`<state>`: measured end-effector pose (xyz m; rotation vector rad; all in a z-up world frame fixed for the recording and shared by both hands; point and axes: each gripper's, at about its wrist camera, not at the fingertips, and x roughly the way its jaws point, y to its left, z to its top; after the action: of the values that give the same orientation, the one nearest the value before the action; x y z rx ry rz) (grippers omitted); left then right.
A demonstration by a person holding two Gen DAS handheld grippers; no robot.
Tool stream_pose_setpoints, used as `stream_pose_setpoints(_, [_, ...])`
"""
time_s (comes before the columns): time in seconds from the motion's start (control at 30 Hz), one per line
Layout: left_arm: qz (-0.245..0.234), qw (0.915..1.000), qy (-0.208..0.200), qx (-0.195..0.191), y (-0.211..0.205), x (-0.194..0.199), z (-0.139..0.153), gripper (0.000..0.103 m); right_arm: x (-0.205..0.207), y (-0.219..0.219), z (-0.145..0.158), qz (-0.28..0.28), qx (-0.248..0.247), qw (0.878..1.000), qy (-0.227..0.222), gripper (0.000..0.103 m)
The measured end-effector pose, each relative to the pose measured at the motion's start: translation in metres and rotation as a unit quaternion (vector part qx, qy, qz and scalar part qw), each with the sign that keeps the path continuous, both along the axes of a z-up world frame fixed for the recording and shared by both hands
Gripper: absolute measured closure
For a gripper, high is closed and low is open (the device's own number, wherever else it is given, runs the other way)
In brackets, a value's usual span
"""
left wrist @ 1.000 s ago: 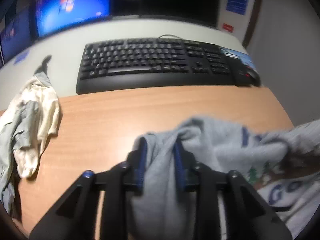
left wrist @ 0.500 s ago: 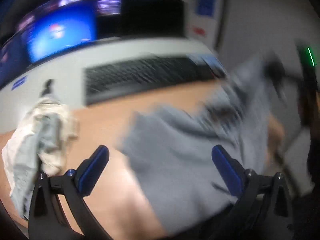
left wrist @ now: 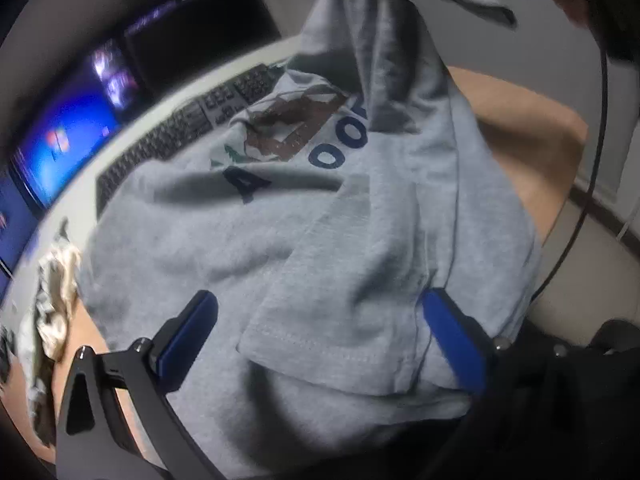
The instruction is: Fold clothes
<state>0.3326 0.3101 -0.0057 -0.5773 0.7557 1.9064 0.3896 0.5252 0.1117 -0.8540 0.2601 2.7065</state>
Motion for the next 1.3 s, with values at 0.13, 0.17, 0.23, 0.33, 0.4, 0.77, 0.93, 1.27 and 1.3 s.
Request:
stream_pose_setpoints(0.13, [0.002,0.9905,-0.131,0.043,-0.006,-0.024,0.004,0.083,0.001,0.007,-0.011,-0.004,-0.015,1.000,-0.010,0.090])
stream_pose_setpoints(0.17, [0.006,0.9905,-0.128,0.051,-0.009,-0.025,0.008,0.090,0.002,0.008,-0.014,-0.005,-0.018,1.000,-0.010,0.090])
stream_pose_setpoints(0.23, [0.013,0.9907,-0.117,0.067,-0.016,-0.025,0.016,0.093,0.006,0.008,-0.019,-0.006,-0.021,1.000,-0.013,0.090])
stream_pose_setpoints(0.33, [0.019,0.9913,-0.080,0.102,-0.031,-0.018,0.035,0.094,0.017,0.012,-0.024,-0.011,-0.032,0.999,-0.002,0.091])
stream_pose_setpoints(0.4, [0.027,0.9885,-0.061,0.136,-0.043,-0.015,0.052,0.094,0.030,0.012,-0.024,-0.022,-0.034,0.999,0.014,0.091])
stream_pose_setpoints(0.77, [0.094,0.9507,0.059,0.289,-0.135,-0.019,0.186,0.093,0.105,-0.043,0.062,-0.029,0.054,0.990,0.125,0.091])
stream_pose_setpoints(0.93, [0.126,0.9189,0.173,0.332,-0.166,-0.018,0.265,0.093,0.113,-0.123,0.148,-0.004,0.198,0.965,0.169,0.091])
stream_pose_setpoints(1.27, [0.274,0.9096,0.276,0.146,-0.019,-0.246,0.319,0.080,-0.134,-0.050,0.227,-0.034,0.324,0.943,0.063,0.091])
stream_pose_setpoints(1.3, [0.298,0.9047,0.279,0.122,0.005,-0.279,0.308,0.074,-0.176,-0.028,0.223,-0.039,0.326,0.944,0.040,0.090])
